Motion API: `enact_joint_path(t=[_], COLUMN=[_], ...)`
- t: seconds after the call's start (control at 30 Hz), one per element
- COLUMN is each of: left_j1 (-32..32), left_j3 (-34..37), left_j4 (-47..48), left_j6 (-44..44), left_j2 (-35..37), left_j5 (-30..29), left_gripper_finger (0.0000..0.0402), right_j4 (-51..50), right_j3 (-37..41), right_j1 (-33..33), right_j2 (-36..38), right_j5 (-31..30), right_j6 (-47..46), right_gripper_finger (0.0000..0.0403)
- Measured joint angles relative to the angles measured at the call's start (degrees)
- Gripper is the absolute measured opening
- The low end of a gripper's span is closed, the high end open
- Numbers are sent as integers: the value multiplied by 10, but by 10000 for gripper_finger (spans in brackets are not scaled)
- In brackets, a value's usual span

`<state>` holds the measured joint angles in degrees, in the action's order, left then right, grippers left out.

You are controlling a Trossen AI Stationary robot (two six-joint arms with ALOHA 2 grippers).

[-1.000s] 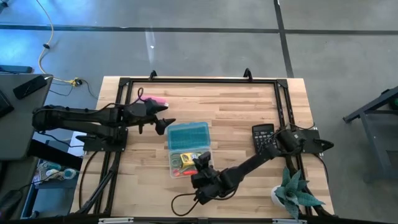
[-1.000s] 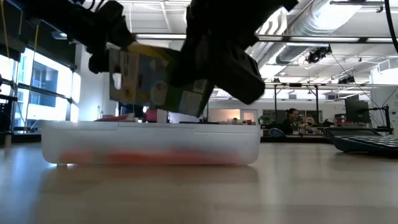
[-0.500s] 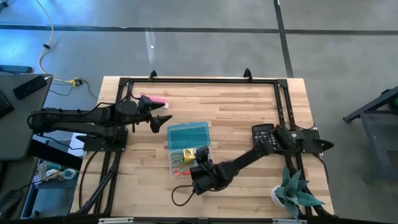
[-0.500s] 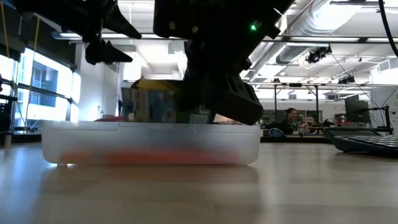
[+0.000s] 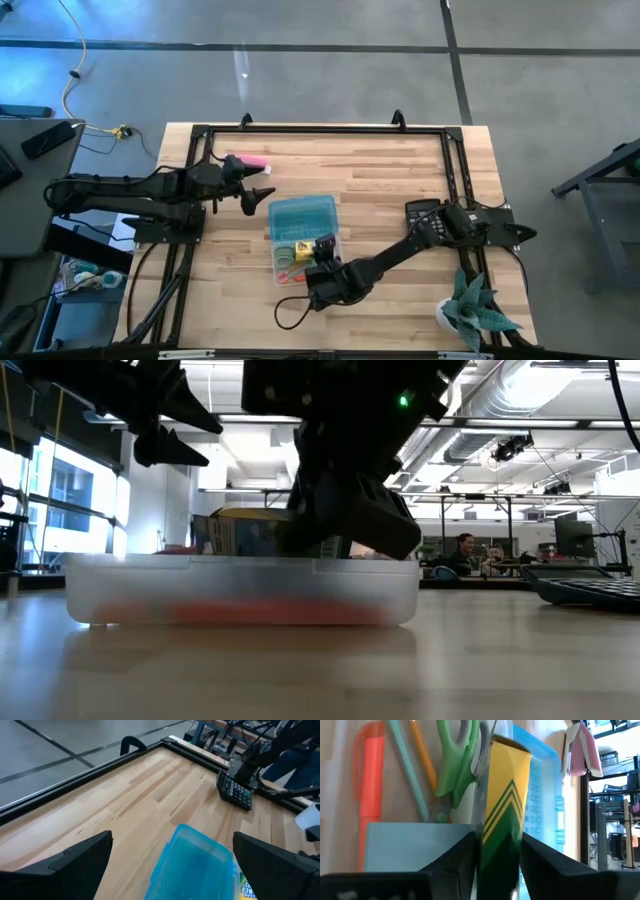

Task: Pack school essentials
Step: Put the crayon box into the supply box, then close the supply box

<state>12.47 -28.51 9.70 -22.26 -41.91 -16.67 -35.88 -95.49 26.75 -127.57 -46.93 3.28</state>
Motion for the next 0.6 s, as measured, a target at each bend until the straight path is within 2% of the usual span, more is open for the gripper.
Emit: enact_joint_path(t=[0.23, 0.4, 0.6], left_j1=[0, 0, 0], left_j3=[0, 0, 0], left_j4=[9, 9, 9], left_j6=[0, 0, 0], left_j2=[0, 0, 0], left_j5=[0, -2, -2], left_gripper_finger=[400, 400, 400], right_j4=[-13, -40, -135], right_j3=[-40, -82, -126], right_j1=[21, 31, 33], right_j2=[0, 0, 0], right_j5=[0, -3, -73], right_j6=[0, -34, -103], right_gripper_finger=[147, 147, 147])
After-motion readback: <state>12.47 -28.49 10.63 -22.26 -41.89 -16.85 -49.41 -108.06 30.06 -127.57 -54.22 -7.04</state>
